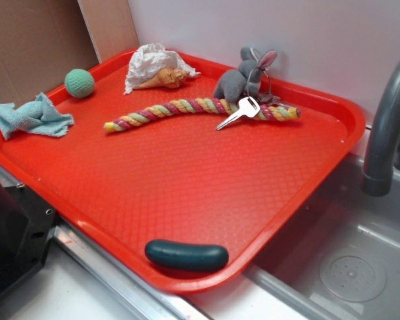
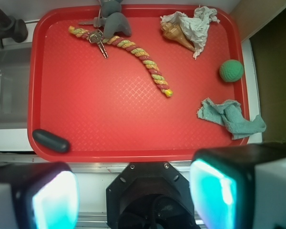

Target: Grab the blue cloth.

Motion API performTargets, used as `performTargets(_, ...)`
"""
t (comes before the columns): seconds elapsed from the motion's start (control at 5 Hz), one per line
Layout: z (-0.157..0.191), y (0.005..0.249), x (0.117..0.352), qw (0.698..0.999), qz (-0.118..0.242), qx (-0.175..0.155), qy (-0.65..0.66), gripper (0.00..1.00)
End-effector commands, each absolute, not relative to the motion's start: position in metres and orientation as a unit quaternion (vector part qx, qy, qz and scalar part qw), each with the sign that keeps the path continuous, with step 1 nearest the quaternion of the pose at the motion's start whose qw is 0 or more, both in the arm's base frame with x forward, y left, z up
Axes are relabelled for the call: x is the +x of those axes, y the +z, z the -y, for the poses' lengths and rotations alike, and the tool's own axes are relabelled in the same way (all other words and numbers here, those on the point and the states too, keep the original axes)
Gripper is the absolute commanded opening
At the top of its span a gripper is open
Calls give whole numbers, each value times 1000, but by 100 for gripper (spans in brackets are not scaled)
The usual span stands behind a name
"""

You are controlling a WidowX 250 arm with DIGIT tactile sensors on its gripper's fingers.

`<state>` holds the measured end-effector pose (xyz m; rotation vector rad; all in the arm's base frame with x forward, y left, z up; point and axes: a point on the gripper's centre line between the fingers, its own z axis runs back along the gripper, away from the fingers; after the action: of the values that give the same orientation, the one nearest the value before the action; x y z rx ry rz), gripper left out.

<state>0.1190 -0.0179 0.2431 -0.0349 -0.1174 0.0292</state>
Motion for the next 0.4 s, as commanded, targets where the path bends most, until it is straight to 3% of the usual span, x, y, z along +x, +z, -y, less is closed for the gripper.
performTargets(0.0, 18, 243, 119, 998, 59, -17, 15, 100)
performTargets(0.2, -32, 193, 132, 993, 38, 3, 111, 100)
